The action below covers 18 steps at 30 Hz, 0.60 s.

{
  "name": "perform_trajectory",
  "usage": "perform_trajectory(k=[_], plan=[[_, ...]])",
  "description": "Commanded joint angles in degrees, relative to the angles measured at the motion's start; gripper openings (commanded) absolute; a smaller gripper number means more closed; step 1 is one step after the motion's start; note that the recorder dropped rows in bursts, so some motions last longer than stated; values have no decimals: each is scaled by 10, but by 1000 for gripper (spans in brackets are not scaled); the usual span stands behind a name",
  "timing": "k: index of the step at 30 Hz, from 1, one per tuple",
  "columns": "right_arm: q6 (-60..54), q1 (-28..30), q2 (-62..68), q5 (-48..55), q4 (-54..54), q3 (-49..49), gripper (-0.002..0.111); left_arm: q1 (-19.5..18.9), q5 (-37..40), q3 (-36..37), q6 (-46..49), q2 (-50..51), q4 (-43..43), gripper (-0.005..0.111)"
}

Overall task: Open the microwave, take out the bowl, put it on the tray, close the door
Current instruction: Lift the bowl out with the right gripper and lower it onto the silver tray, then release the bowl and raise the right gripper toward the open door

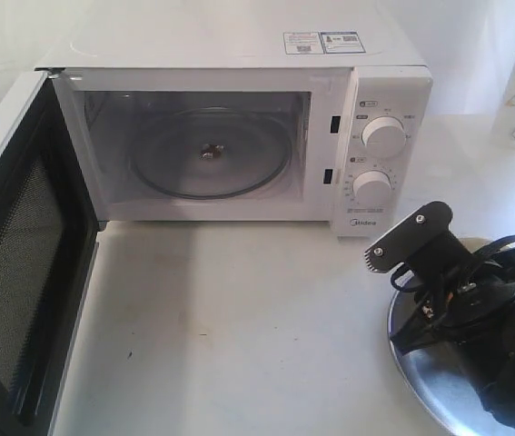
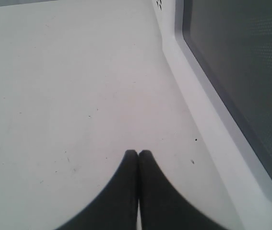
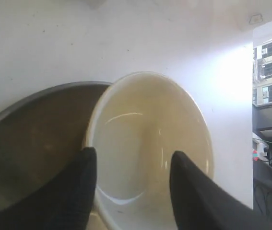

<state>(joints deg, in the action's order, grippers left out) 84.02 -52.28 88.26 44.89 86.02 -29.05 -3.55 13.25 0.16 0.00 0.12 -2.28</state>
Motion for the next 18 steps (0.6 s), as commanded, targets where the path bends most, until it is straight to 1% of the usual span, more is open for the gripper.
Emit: perform_trajectory(k=[1, 4, 7, 10, 13, 18], plan=[[75, 3, -1, 17, 21, 3, 45, 3, 1, -2, 0, -1, -7, 0], [122, 3, -1, 1, 67, 3, 42, 3, 1, -2, 0, -1, -7, 0], [176, 3, -1, -35, 139, 3, 40, 3, 1, -2, 0, -1, -7, 0], [187, 3, -1, -70, 139, -5, 40, 3, 1, -2, 0, -1, -7, 0], [186, 3, -1, -65, 139, -11, 37, 3, 1, -2, 0, -1, -7, 0], [186, 3, -1, -31, 139, -11, 27, 3, 1, -2, 0, -1, -7, 0]])
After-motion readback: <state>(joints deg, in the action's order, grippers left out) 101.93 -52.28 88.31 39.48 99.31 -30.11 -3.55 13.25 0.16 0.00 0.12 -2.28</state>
